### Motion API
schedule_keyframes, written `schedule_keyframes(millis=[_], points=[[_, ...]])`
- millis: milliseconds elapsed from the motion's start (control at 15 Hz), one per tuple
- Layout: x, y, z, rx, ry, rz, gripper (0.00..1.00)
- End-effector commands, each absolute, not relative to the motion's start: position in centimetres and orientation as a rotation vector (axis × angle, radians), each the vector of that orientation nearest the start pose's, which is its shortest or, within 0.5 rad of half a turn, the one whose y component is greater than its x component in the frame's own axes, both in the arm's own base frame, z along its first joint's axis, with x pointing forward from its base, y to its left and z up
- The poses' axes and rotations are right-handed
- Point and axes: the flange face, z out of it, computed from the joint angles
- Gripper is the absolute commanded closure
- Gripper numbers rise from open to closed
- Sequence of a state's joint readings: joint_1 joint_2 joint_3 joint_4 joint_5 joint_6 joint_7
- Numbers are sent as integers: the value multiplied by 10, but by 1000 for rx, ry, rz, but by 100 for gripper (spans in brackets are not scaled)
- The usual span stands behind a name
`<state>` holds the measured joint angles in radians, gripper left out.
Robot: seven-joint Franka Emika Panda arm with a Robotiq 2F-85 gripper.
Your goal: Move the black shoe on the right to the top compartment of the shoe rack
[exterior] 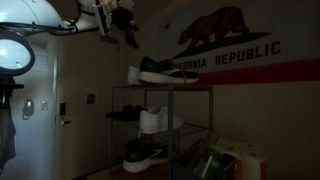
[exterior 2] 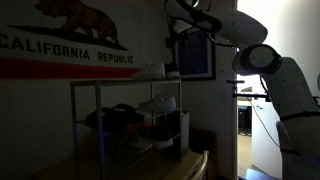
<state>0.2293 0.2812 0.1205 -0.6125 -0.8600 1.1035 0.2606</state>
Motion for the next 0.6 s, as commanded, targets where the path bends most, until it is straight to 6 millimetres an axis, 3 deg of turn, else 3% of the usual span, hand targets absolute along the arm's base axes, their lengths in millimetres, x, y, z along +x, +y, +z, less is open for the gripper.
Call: schedule_keyframes(millis=[0, 533], points=[[483, 41, 867, 2538, -339, 357, 0], [460, -30, 869, 2712, -79, 179, 0]])
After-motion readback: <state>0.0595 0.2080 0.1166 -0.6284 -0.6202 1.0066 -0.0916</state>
